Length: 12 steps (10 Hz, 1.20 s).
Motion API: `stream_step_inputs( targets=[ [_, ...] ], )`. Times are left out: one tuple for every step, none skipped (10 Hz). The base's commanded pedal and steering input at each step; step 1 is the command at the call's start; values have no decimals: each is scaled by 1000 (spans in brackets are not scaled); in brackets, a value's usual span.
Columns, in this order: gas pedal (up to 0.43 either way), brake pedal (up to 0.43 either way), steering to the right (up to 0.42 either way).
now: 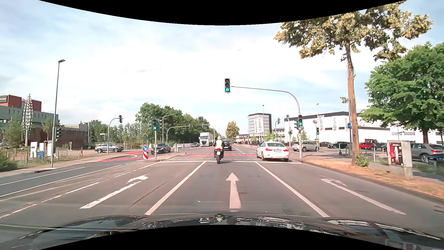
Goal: Follow the waypoints while adhering to traffic rules and regulations
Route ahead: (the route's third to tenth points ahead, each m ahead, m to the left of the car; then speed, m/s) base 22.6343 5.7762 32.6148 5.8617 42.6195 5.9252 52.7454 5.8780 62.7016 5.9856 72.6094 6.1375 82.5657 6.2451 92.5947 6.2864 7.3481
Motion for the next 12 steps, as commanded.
stream_step_inputs(
  targets=[
    [189,0,0],
    [189,0,-1],
    [189,0,-1],
    [189,0,-1],
    [197,0,-1],
    [197,0,-1],
    [197,0,-1],
    [197,0,-1],
    [197,0,-1],
    [197,0,-1],
    [197,0,-1],
    [197,0,-1]
  ],
)
